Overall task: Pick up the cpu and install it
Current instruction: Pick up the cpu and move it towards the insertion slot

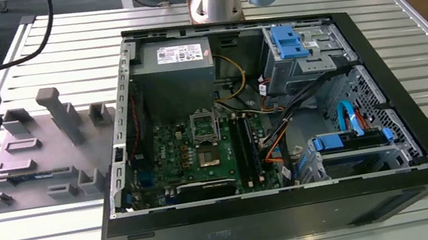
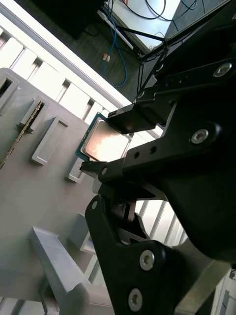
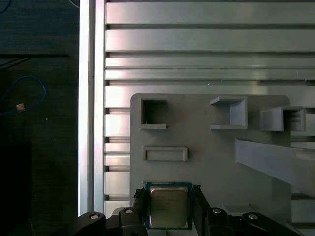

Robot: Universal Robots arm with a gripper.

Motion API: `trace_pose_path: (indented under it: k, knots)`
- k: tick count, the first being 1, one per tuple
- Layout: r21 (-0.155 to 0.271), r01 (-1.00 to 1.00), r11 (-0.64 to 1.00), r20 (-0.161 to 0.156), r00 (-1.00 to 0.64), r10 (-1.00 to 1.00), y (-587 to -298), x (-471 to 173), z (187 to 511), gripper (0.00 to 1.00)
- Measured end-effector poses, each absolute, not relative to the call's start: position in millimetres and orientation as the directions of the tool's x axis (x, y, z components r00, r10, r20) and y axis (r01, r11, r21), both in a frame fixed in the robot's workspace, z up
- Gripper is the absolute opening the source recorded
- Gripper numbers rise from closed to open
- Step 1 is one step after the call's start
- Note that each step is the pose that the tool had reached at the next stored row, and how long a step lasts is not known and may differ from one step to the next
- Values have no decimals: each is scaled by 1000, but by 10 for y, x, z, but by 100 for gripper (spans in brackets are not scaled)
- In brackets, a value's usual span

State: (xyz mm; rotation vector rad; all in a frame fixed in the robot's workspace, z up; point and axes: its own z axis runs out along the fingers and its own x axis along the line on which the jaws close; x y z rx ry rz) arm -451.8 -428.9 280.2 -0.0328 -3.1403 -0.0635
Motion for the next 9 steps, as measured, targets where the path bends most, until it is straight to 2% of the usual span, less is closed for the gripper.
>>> trace_pose_path:
  k: [9]
  knots:
    - [40,21,999,1,-1000,21,-4289,-4518,2834,47]
